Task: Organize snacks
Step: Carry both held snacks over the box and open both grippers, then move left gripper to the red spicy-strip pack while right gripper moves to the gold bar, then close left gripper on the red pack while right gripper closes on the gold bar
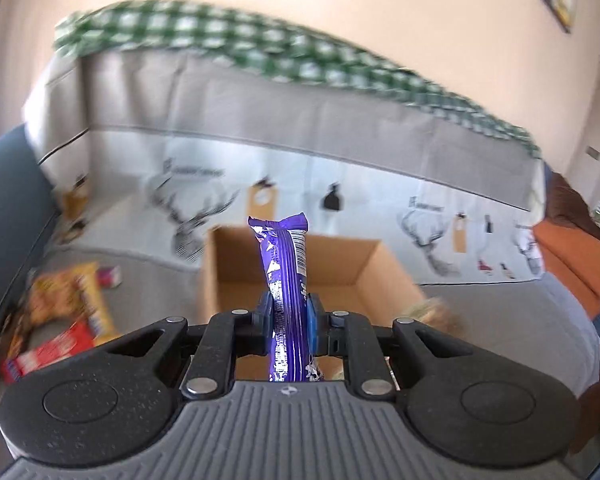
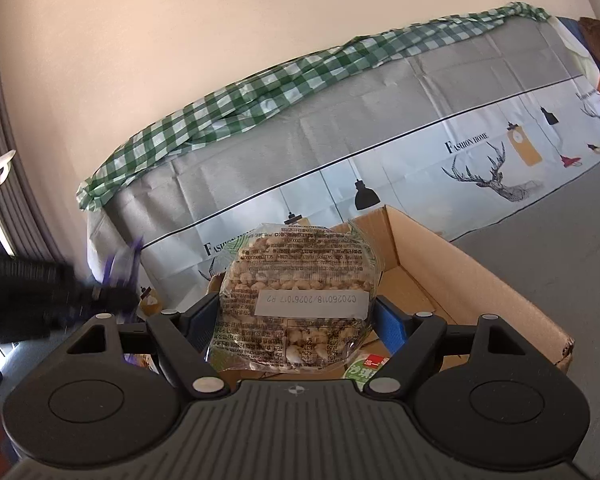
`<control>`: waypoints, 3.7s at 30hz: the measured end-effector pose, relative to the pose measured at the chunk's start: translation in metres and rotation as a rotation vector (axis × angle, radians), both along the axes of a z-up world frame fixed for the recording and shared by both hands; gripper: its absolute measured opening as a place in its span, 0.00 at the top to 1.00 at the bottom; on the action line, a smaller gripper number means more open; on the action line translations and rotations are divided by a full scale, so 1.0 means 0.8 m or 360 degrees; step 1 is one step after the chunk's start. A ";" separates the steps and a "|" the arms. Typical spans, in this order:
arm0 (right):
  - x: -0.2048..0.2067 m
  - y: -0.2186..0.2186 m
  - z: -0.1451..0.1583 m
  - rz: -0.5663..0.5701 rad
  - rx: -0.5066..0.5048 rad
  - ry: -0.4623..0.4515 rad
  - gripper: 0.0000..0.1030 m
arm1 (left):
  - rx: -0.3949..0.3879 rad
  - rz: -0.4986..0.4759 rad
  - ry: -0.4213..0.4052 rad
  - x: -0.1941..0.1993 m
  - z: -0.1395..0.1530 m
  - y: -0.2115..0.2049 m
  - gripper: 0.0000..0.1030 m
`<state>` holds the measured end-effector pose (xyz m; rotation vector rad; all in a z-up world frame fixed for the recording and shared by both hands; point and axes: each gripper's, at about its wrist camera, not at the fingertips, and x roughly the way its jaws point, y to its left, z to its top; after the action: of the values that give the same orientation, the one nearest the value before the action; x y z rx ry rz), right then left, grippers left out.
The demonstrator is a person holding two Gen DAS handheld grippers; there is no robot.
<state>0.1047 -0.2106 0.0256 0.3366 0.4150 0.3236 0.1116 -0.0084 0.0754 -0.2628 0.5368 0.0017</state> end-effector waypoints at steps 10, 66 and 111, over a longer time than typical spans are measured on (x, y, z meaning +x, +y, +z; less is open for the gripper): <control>0.005 -0.001 -0.003 -0.0032 0.0032 0.0065 0.15 | 0.0060 -0.0089 0.0005 0.008 0.003 -0.033 0.53; -0.014 0.094 -0.011 0.0368 -0.0425 0.0054 0.49 | 0.0490 0.0326 0.0458 0.021 -0.237 0.245 0.11; 0.166 0.404 -0.121 0.0894 -0.0931 0.0543 0.76 | 0.0028 0.0342 0.0676 -0.022 -0.218 0.267 0.36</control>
<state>0.2372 0.1129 -0.0715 -0.3160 0.9160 0.6738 0.0944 0.2055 -0.0992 -0.3036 0.9280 0.2759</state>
